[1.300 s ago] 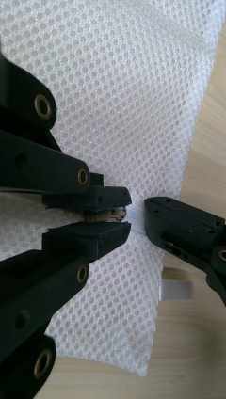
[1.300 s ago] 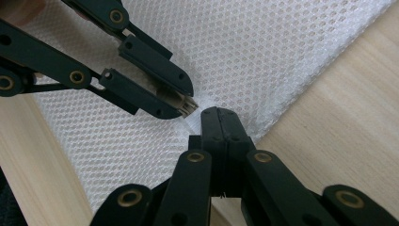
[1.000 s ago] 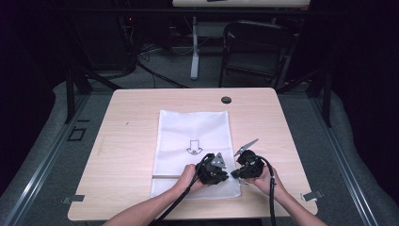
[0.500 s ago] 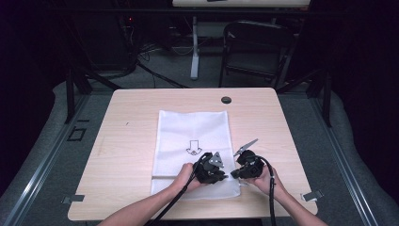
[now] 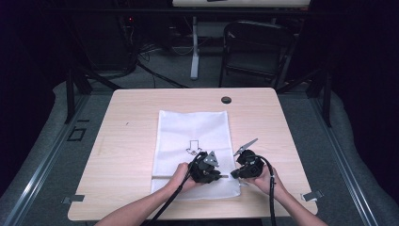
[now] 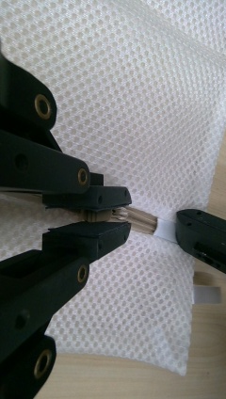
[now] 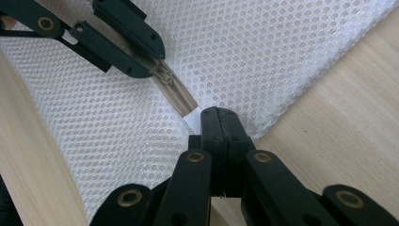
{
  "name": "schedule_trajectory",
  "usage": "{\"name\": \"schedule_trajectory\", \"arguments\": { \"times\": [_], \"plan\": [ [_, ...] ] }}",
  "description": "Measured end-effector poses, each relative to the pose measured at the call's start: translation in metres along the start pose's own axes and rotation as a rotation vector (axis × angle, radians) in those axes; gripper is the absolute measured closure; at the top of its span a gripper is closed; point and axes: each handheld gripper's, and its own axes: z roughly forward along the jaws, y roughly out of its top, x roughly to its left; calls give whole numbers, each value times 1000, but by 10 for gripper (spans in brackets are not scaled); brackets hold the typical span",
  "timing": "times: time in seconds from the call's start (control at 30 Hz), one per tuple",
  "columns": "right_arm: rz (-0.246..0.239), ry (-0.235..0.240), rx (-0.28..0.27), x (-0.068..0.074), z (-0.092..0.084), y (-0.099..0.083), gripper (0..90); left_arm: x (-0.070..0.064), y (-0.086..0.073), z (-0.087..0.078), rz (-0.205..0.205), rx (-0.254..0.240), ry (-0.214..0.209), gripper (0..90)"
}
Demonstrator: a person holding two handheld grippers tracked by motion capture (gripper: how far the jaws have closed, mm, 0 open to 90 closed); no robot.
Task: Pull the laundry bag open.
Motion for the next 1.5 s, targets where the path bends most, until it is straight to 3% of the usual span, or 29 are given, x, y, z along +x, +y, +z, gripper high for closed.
{"name": "schedule_trajectory", "arguments": {
  "times": [0.4, 0.7, 1.5],
  "plan": [
    [-30, -19, 2, 2, 0, 0, 900, 3, -7, -7, 0, 11, 3, 823],
    [-30, -10, 2, 2, 0, 1, 900, 4, -14, -14, -4, 17, 18, 822],
    [-17, -5, -9, 1, 1, 0, 900, 7, -20, -22, -17, 14, 5, 822]
  ]
}}
